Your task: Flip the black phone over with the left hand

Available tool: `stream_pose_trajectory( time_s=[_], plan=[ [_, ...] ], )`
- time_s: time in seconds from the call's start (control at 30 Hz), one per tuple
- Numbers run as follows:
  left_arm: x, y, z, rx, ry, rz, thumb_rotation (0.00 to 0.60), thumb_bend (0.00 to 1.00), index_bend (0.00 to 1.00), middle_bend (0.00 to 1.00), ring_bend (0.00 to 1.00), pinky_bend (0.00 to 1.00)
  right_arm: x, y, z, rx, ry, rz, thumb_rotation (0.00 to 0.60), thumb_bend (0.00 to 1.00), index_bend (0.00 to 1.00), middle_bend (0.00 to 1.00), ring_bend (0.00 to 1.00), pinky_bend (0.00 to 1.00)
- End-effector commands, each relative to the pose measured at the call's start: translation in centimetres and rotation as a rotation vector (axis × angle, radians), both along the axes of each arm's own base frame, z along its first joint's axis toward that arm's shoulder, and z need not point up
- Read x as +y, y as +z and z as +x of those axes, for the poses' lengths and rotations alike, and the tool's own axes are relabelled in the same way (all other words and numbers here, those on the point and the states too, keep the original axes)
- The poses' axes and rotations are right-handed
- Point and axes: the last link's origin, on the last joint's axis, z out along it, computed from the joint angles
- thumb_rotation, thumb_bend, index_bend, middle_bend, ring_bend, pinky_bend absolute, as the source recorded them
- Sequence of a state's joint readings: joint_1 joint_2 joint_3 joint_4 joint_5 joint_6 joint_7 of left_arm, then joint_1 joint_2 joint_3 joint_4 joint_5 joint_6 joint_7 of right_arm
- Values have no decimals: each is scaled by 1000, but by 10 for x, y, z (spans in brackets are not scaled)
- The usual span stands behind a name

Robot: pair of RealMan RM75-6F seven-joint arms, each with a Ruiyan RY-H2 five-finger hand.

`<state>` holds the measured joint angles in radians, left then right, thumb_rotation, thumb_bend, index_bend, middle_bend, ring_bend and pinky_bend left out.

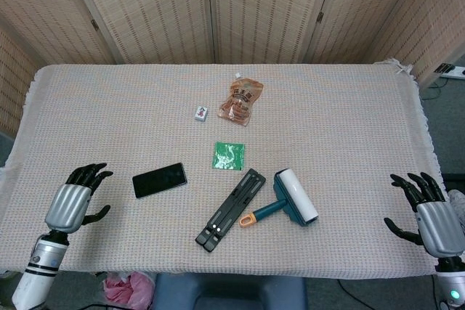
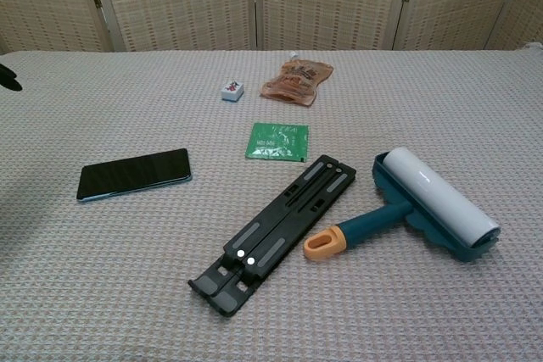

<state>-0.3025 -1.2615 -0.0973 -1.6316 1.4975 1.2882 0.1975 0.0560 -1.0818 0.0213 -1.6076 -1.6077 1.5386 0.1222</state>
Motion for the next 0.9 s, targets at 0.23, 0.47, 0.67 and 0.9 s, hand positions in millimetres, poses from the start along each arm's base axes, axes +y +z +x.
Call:
stream_pose_trajectory(
  time_s=[0.23,0.47,0.67,0.9],
  plan=[
    [31,-45,17,83,-54,-117,600,222,217,150,142,182,0,0,-2,-1,-7,0,600,146,156,285,136,85],
    [48,-71,20,107,-32,-141,600,222,207,146,142,182,-1,-1,-3,0,-12,4,600,146,156,285,136,85],
    [53,-89,20,110,-10,-174,600,222,206,146,142,182,-1,-2,-2,1,-11,8,600,146,156,285,136,85],
    [59,-104,18,135,2,-177,600,222,200,146,142,182,0,0,-3,3,-19,4,600,146,156,285,136,85]
  ],
)
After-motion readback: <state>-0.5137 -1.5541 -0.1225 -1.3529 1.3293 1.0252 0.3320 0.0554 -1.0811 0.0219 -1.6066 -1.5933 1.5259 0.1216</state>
